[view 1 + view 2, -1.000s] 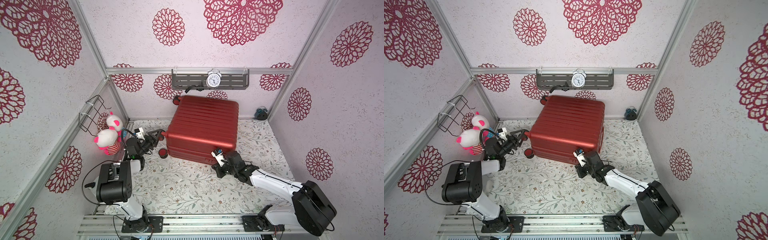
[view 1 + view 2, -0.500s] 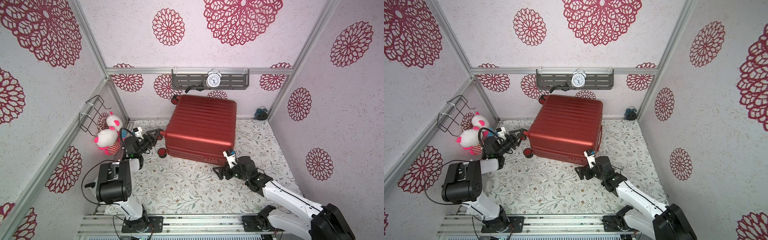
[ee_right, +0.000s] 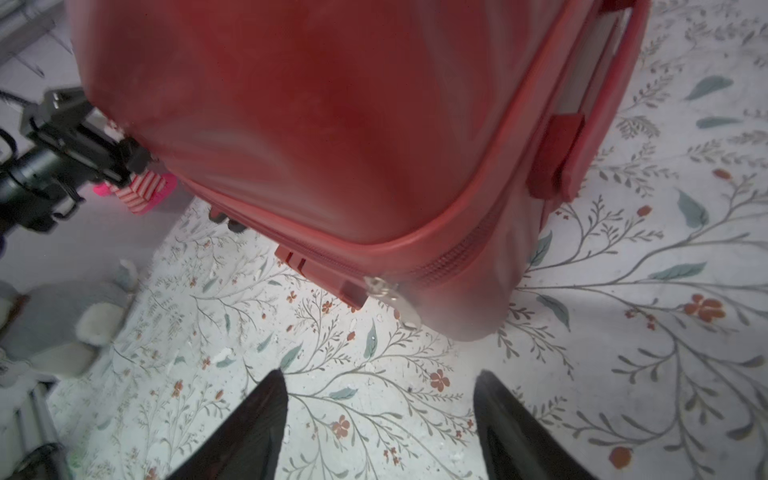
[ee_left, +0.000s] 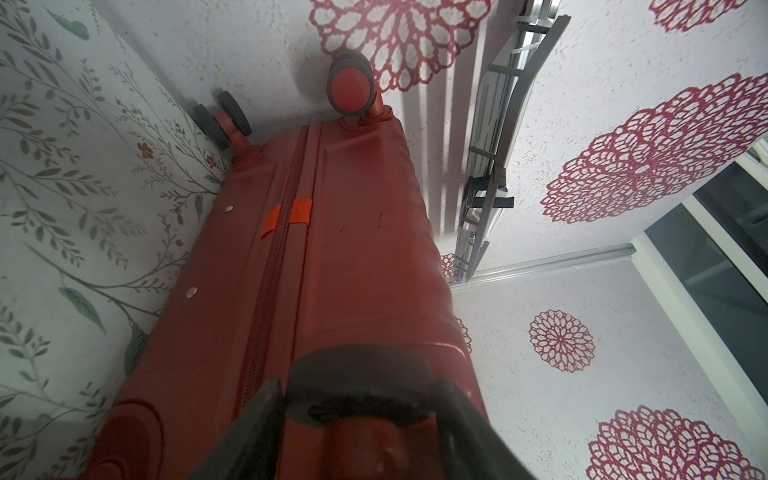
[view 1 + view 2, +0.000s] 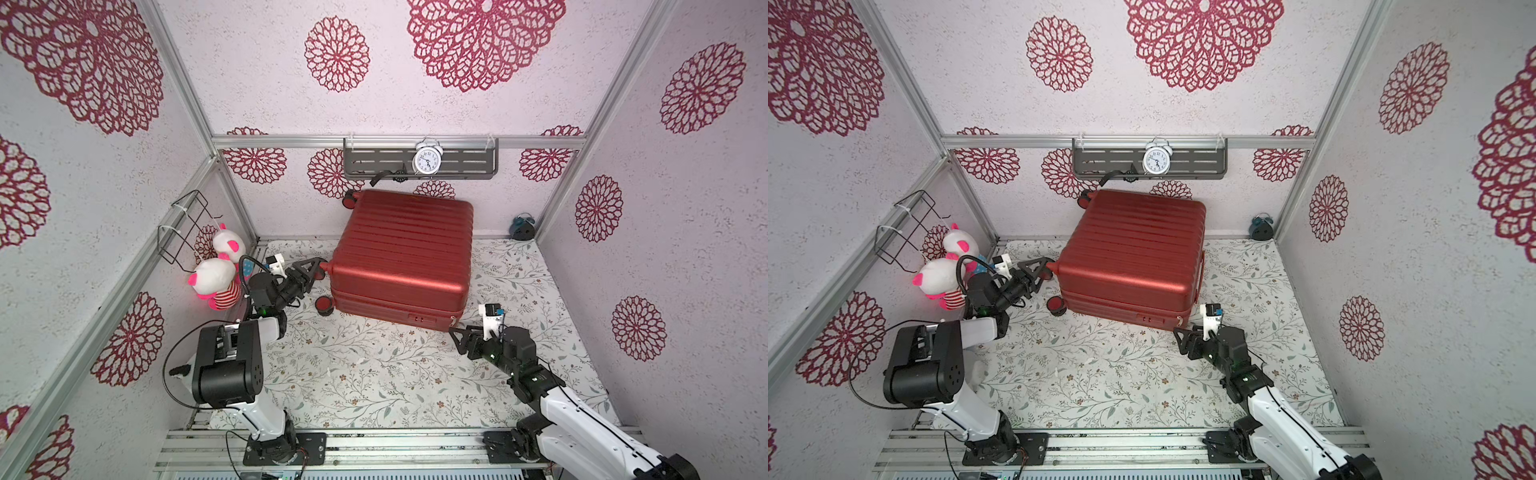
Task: Open the suitcase zippers
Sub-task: Unzip the zipper on the suitcase.
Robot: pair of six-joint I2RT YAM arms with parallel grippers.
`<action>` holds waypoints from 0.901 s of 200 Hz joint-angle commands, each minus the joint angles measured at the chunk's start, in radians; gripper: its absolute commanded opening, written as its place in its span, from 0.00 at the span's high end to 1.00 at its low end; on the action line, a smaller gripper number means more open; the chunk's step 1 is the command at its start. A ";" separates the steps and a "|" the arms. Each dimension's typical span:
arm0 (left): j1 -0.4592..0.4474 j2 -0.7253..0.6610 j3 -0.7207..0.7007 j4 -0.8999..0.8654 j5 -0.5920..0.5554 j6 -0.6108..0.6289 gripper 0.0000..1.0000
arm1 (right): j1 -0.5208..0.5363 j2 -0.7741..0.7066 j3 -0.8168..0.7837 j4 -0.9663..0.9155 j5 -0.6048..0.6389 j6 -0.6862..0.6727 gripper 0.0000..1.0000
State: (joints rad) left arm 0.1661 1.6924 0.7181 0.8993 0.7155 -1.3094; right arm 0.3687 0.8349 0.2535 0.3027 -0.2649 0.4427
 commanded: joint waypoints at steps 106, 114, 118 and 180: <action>0.059 0.036 -0.013 -0.091 -0.072 -0.010 0.70 | -0.126 0.354 -0.043 0.585 -0.329 0.186 0.63; 0.058 0.035 -0.014 -0.091 -0.072 -0.011 0.70 | -0.126 0.373 -0.041 0.598 -0.327 0.186 0.63; 0.058 0.034 -0.014 -0.091 -0.071 -0.011 0.70 | -0.126 0.382 -0.042 0.608 -0.327 0.187 0.63; 0.058 0.034 -0.012 -0.093 -0.070 -0.011 0.70 | -0.122 0.458 -0.049 0.668 -0.302 0.151 0.62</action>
State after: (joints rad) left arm 0.1684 1.6928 0.7193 0.9005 0.7238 -1.3273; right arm 0.2466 1.2877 0.1978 0.9020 -0.5758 0.6201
